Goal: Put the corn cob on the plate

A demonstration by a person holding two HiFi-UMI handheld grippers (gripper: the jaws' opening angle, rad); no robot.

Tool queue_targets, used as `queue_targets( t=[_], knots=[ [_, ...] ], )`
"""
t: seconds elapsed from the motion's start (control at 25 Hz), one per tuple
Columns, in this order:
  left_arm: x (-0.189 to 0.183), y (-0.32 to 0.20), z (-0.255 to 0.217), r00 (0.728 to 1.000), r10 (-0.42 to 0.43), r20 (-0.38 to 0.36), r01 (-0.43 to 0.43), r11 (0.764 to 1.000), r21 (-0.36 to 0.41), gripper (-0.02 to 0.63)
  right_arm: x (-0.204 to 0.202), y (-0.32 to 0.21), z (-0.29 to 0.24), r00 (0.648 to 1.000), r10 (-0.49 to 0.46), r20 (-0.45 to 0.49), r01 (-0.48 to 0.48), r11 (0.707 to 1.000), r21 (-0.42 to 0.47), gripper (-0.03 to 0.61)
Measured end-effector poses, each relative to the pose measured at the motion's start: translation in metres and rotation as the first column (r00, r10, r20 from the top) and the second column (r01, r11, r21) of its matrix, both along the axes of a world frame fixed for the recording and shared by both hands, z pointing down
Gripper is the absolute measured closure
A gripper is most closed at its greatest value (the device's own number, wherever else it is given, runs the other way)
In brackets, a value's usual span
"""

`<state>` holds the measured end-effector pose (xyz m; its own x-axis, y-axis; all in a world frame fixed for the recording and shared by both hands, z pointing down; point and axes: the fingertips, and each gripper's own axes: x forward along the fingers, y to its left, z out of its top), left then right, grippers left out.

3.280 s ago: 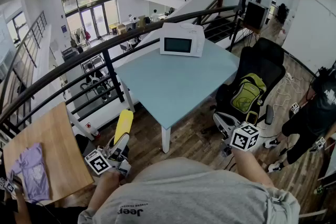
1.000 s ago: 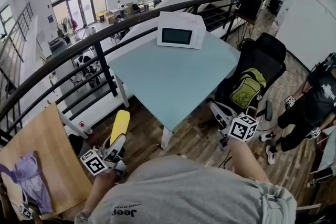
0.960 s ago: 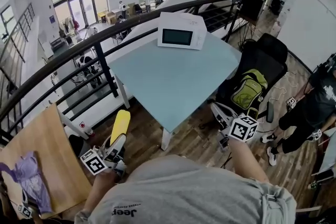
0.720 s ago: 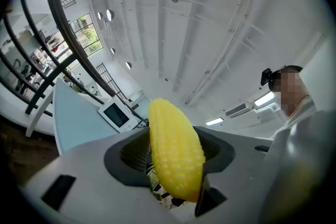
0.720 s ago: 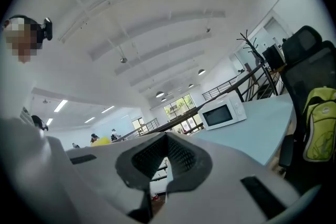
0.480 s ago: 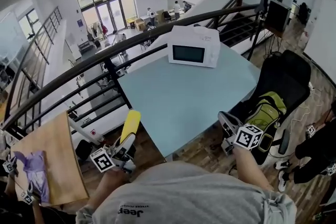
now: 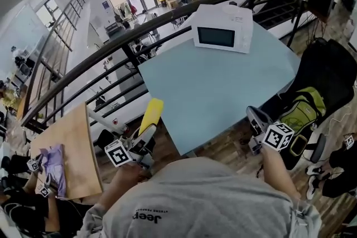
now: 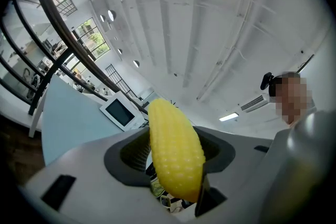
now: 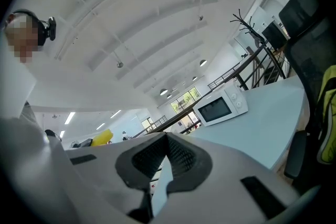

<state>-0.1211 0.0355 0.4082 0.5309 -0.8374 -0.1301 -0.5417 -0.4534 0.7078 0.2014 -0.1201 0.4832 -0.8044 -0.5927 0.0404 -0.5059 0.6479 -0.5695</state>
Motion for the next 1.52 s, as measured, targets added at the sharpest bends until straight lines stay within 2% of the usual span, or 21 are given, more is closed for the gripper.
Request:
queue_targets(
  t=[0.24, 0.4, 0.52, 0.64, 0.76, 1.0, 1.12, 1.32, 1.52],
  knots=[
    [-0.003, -0.025, 0.017, 0.999, 0.04, -0.026, -0.04, 0.999, -0.01, 0.371, -0.003, -0.014, 0.014, 0.999, 0.027, -0.032, -0.028, 0.999, -0.024, 0.561],
    [-0.024, -0.051, 0.03, 0.996, 0.07, -0.059, -0.072, 0.997, -0.026, 0.371, -0.022, -0.027, 0.008, 0.997, 0.052, -0.059, -0.052, 0.999, -0.007, 0.561],
    [-0.044, -0.083, 0.038, 0.988, 0.131, -0.085, -0.132, 0.991, -0.009, 0.371, -0.029, -0.039, 0.0, 0.988, 0.12, -0.099, -0.119, 0.993, 0.013, 0.561],
    [-0.068, -0.122, 0.045, 0.975, 0.194, -0.105, -0.193, 0.981, 0.015, 0.371, -0.042, -0.054, -0.009, 0.971, 0.199, -0.133, -0.2, 0.98, 0.009, 0.561],
    [-0.095, -0.157, 0.049, 0.961, 0.248, -0.119, -0.246, 0.969, 0.033, 0.371, -0.07, -0.067, -0.015, 0.956, 0.237, -0.173, -0.241, 0.971, 0.001, 0.562],
    [-0.127, -0.223, 0.075, 0.931, 0.359, -0.057, -0.357, 0.933, 0.043, 0.371, -0.124, -0.105, -0.023, 0.935, 0.263, -0.239, -0.275, 0.961, -0.02, 0.561],
    [-0.123, -0.248, 0.084, 0.925, 0.373, -0.077, -0.372, 0.928, 0.029, 0.371, -0.128, -0.117, -0.029, 0.932, 0.261, -0.249, -0.275, 0.961, -0.022, 0.563],
    [-0.089, -0.278, 0.094, 0.931, 0.358, -0.075, -0.358, 0.934, 0.006, 0.371, -0.091, -0.136, -0.01, 0.936, 0.257, -0.239, -0.274, 0.961, -0.044, 0.561],
    [-0.049, -0.323, 0.081, 0.962, 0.268, -0.057, -0.269, 0.963, -0.007, 0.373, -0.041, -0.172, 0.039, 0.95, 0.221, -0.219, -0.245, 0.965, -0.09, 0.562]
  ],
)
